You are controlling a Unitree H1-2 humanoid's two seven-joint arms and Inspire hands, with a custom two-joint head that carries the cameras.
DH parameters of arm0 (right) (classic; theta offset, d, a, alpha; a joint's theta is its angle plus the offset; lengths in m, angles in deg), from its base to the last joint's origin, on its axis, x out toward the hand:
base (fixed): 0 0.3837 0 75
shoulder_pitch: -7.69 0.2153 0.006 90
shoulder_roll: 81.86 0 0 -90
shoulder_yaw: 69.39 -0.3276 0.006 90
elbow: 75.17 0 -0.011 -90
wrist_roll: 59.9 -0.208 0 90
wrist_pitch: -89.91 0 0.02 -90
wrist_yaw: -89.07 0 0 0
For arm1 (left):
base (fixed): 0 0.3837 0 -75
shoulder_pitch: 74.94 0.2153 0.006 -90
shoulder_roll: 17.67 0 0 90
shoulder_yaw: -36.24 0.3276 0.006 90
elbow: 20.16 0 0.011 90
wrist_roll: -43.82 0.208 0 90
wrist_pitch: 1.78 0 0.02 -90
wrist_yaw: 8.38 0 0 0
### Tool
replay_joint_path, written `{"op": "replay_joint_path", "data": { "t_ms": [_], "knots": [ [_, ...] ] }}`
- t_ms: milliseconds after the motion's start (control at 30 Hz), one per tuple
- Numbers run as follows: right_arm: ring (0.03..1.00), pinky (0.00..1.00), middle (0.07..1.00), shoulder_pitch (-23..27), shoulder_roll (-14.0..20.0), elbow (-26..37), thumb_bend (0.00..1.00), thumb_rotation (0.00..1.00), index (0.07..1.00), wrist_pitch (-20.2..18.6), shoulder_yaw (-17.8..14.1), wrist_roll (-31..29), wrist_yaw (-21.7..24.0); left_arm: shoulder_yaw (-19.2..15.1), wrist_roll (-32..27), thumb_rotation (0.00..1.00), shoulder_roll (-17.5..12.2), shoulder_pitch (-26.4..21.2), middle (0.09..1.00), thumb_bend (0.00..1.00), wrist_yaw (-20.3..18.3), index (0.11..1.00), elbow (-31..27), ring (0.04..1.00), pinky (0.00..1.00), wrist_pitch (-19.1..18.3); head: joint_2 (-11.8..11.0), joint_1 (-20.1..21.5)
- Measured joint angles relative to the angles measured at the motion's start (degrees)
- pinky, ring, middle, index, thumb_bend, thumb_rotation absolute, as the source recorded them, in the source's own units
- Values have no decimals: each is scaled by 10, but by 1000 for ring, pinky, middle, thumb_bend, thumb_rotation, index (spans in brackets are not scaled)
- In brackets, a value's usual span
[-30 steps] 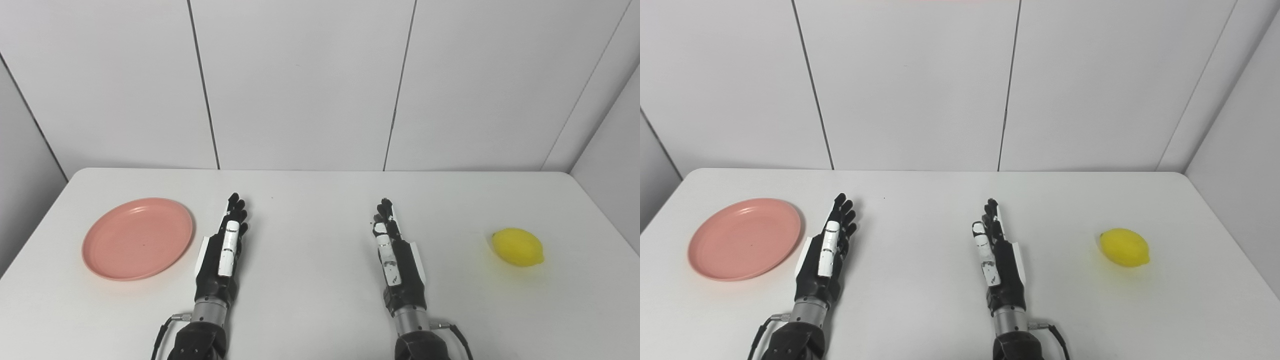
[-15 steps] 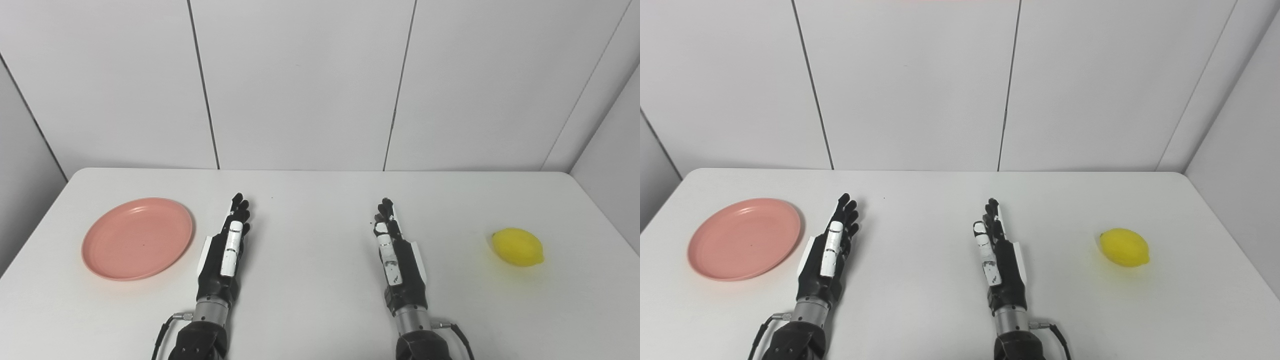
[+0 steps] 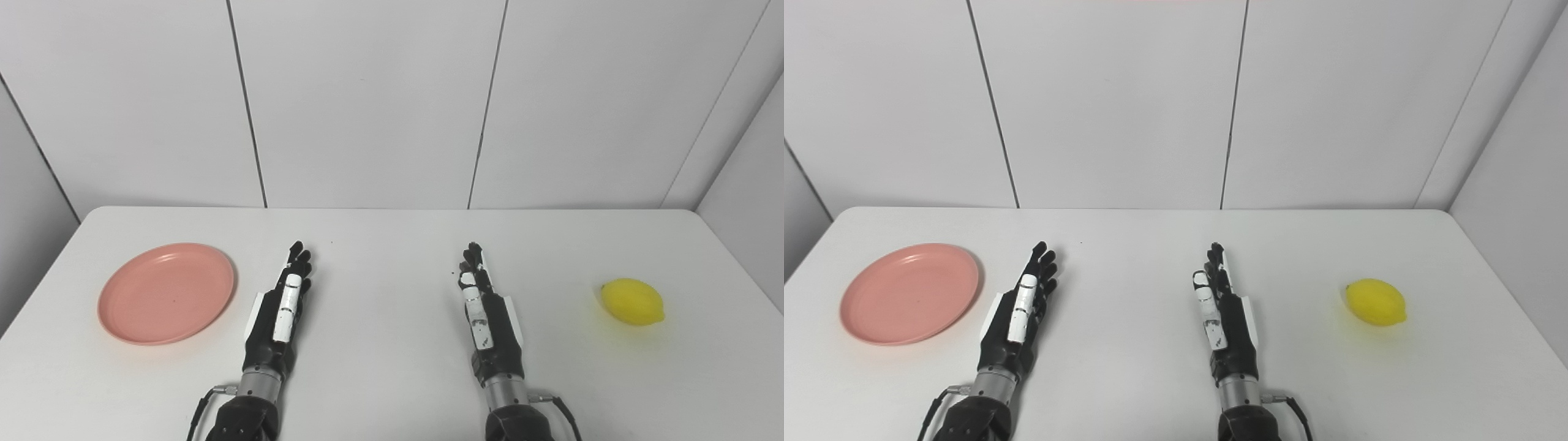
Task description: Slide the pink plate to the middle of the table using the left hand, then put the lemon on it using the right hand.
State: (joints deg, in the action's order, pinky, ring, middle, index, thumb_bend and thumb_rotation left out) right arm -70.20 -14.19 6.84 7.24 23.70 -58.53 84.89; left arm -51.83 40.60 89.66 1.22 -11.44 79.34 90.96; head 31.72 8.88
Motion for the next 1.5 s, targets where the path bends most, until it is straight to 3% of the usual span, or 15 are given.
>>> {"op": "replay_joint_path", "data": {
  "t_ms": [100, 133, 167, 200, 233, 267, 333, 400, 467, 633, 1100, 1200, 1300, 1367, 1500],
  "knots": [
    [1000, 1000, 1000, 0, 0, 0, 691, 939, 1000, 0, 0, -1, 0, 1, 0, 1000, 0, 1, 985, 512, 0, 972, -1, 989, 996, -2, -8, -23],
    [1000, 1000, 1000, 0, 0, 0, 686, 937, 1000, -1, 0, -3, 2, 1, 0, 1000, 0, 1, 981, 514, 0, 968, -1, 981, 991, -1, -10, -52],
    [1000, 1000, 1000, -1, 1, 2, 685, 937, 1000, -1, 0, -5, 4, 2, 1, 1000, 0, 1, 980, 515, 0, 967, -1, 980, 990, -1, -11, -52],
    [1000, 1000, 1000, -2, 3, 5, 691, 935, 1000, -4, 0, -8, 9, 3, 5, 1000, 1, 1, 980, 533, 1, 972, 0, 976, 981, -1, -17, -86],
    [1000, 1000, 1000, -4, 6, 8, 693, 934, 1000, -7, -1, -10, 12, 6, 10, 1000, 1, 1, 980, 539, 2, 973, 0, 975, 977, -1, -18, -86],
    [1000, 1000, 1000, -7, 10, 11, 696, 939, 1000, -9, -2, -12, 13, 9, 16, 1000, 2, 1, 981, 539, 2, 974, 1, 974, 976, 0, -29, -121],
    [1000, 1000, 1000, -12, 20, 19, 702, 974, 1000, -11, -3, -18, 20, 16, 28, 1000, 4, 1, 993, 525, 5, 991, 2, 990, 991, 3, -31, -127],
    [1000, 1000, 1000, -21, 37, 31, 697, 987, 1000, -18, -6, -28, 34, 22, 31, 1000, 10, 1, 999, 529, 6, 999, 5, 998, 999, 4, -48, -182],
    [1000, 1000, 1000, -25, 49, 35, 691, 988, 1000, -20, -9, -39, 39, 28, 33, 1000, 17, -1, 1000, 532, 7, 1000, 11, 1000, 1000, 7, -56, -196],
    [1000, 1000, 1000, -24, 64, 32, 687, 1000, 1000, -19, -17, -49, 46, 38, 46, 1000, 33, -11, 1000, 540, 14, 1000, 33, 1000, 1000, 30, -69, -211],
    [1000, 1000, 1000, -20, 63, 24, 678, 1000, 1000, -14, -17, -46, 50, 33, 37, 1000, 33, -16, 1000, 532, 13, 998, 43, 999, 1000, 45, -84, -207],
    [1000, 1000, 1000, -19, 60, 23, 679, 1000, 1000, -8, -17, -47, 50, 21, 21, 1000, 37, -11, 979, 545, 14, 978, 32, 976, 997, 44, -90, -206],
    [1000, 1000, 1000, -16, 60, 20, 658, 1000, 1000, -2, -17, -45, 50, 2, 18, 1000, 44, -8, 904, 527, 27, 895, 26, 901, 905, 47, -90, -210],
    [1000, 1000, 1000, -14, 59, 16, 663, 1000, 1000, 7, -17, -45, 50, -8, 9, 1000, 47, -9, 894, 516, 32, 884, 26, 892, 893, 51, -95, -211],
    [1000, 1000, 1000, -9, 58, 8, 683, 1000, 1000, 19, -17, -45, 49, -10, 2, 1000, 30, -9, 886, 515, 23, 874, 20, 888, 883, 63, -96, -214]
  ]
}}
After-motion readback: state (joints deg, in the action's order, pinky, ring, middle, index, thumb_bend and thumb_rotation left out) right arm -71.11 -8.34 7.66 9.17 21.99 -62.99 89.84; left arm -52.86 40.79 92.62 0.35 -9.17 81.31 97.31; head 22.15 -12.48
